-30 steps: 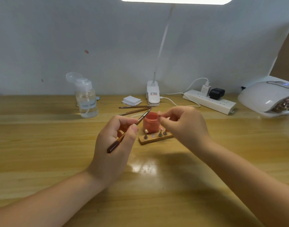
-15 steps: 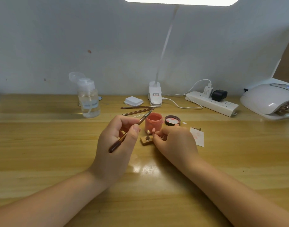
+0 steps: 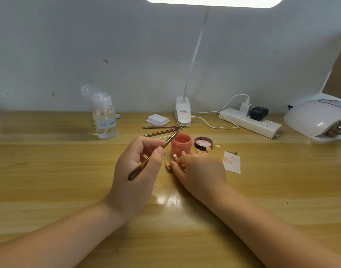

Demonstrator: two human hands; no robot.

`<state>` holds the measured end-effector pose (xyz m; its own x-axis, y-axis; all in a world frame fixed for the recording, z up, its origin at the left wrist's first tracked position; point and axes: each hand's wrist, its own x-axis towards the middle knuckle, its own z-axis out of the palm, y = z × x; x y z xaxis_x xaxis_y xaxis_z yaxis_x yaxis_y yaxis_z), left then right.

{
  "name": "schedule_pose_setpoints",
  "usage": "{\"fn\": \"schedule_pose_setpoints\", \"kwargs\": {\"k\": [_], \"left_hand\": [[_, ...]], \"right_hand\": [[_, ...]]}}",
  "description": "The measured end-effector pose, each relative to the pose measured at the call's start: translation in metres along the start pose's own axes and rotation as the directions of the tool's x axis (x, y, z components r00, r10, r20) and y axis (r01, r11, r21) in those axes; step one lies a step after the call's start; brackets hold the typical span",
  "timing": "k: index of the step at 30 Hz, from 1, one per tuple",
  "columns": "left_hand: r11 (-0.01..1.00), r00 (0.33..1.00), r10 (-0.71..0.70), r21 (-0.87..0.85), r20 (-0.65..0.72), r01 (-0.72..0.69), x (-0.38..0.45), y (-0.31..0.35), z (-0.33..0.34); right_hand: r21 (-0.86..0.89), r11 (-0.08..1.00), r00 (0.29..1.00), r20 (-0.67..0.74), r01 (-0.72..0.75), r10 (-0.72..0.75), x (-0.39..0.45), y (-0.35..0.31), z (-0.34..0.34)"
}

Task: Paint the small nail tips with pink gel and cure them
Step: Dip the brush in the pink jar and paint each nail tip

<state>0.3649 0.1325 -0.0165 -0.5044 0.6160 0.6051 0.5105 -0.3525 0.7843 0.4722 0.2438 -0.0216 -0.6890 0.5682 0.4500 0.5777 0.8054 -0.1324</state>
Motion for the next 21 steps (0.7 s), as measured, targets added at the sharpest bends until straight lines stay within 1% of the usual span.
{"fn": "schedule_pose_setpoints", "kwargs": {"k": [3,6,8,10,12,14,16,19,21], "left_hand": [[1.0,1.0,0.0,0.007,0.003,0.0,-0.001,0.001,0.0],[1.0,1.0,-0.014,0.002,-0.004,0.014,0.0,0.001,0.0],[1.0,1.0,-0.02,-0.008,-0.008,0.019,0.0,0.001,0.0],[1.0,1.0,-0.023,-0.01,-0.005,0.023,0.0,0.001,0.0],[1.0,1.0,-0.026,-0.009,0.003,0.026,0.0,0.001,-0.002],[0.999,0.999,-0.034,-0.025,0.013,0.035,0.001,0.002,-0.003],[0.997,0.998,-0.057,-0.051,0.018,0.058,0.004,0.003,-0.005],[0.997,0.997,-0.078,-0.028,0.017,0.079,0.012,0.005,-0.008],[0.998,0.998,-0.062,0.032,-0.008,0.063,0.022,0.009,-0.01]], "right_hand": [[0.005,1.0,1.0,0.013,0.026,-0.026,0.001,0.002,-0.001],[0.012,0.995,0.995,0.001,0.095,-0.095,0.0,0.002,-0.002],[0.034,0.989,0.99,-0.033,0.14,-0.139,-0.002,0.002,-0.005],[0.068,0.985,0.985,-0.09,0.157,-0.15,-0.003,0.004,-0.01],[0.134,0.979,0.979,-0.156,0.153,-0.131,-0.005,0.01,-0.016],[0.256,0.956,0.979,-0.181,0.143,-0.098,-0.009,0.018,-0.021],[0.338,0.93,0.976,-0.201,0.145,-0.079,-0.014,0.025,-0.022],[0.441,0.893,0.987,-0.16,0.094,-0.024,-0.017,0.028,-0.018],[0.458,0.884,0.989,-0.145,0.09,-0.026,-0.015,0.027,-0.015]]}}
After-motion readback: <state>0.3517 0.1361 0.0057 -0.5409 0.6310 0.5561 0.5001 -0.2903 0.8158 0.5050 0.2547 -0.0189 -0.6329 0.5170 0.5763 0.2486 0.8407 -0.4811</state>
